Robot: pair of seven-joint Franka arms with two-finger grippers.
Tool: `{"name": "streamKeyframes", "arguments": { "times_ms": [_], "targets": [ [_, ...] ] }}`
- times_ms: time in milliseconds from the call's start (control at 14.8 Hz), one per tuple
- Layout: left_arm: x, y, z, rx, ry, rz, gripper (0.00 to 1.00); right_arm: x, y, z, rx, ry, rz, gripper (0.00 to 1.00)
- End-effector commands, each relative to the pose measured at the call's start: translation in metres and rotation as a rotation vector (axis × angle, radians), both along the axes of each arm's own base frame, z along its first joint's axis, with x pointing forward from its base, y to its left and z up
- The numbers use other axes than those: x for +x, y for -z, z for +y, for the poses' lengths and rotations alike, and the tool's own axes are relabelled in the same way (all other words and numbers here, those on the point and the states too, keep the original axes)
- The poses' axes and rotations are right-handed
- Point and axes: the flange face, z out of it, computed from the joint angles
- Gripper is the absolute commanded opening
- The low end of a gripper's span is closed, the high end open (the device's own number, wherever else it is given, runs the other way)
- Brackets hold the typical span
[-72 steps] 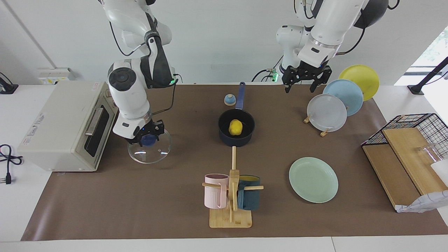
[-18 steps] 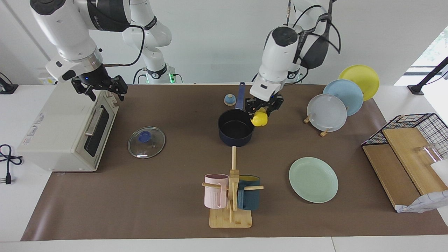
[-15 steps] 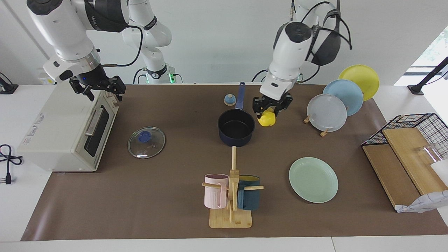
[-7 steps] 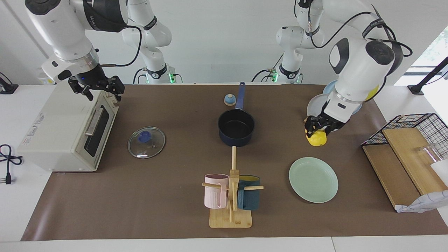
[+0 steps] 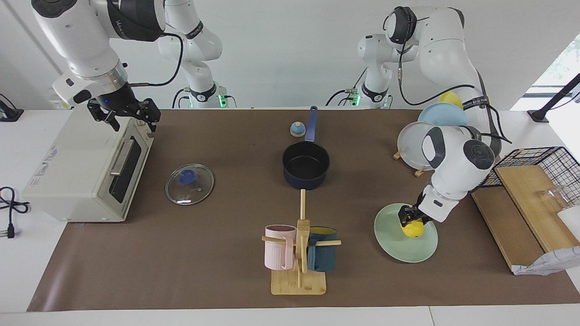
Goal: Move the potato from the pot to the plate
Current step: 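Carry the potato over the pale green plate and lower it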
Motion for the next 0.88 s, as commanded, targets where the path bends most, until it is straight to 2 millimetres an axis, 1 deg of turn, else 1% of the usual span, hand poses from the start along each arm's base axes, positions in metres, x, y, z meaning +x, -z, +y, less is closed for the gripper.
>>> {"name": "streamKeyframes", "arguments": {
  "times_ms": [0,203,339,406,474,609,677,745,812],
  "targets": [
    [-0.003,0.012,-0.001,0.015,0.026,-0.023,0.00,0.004,-0.003,0.002,0.003,0.017,-0.013,1.00],
    [-0.010,0.024,-0.001,0.034,0.073,-0.012,0.00,0.004,-0.002,0.002,0.005,0.017,-0.012,1.00],
    [-0.008,0.021,0.003,0.034,0.075,-0.023,0.00,0.004,-0.002,0.002,0.005,0.017,-0.012,1.00],
    [-0.008,0.022,0.003,0.034,0.075,-0.021,0.15,0.004,-0.002,0.002,0.005,0.016,-0.012,1.00],
    [-0.008,0.022,0.002,0.035,0.078,-0.024,0.99,0.004,-0.002,0.002,0.004,0.016,-0.012,1.00],
    [-0.005,0.014,0.002,0.039,0.080,-0.033,1.00,0.004,-0.002,0.003,0.004,0.014,-0.012,1.00],
    [-0.004,0.004,0.002,0.038,0.070,-0.043,1.00,0.004,-0.002,0.003,0.004,0.013,-0.012,1.00],
    [-0.005,-0.010,0.004,0.030,0.048,-0.058,1.00,0.004,-0.002,0.004,0.004,0.013,-0.012,1.00],
    [-0.009,-0.030,0.007,0.025,0.025,-0.076,1.00,0.003,-0.002,0.003,0.004,0.013,-0.010,1.00]
  ]
}}
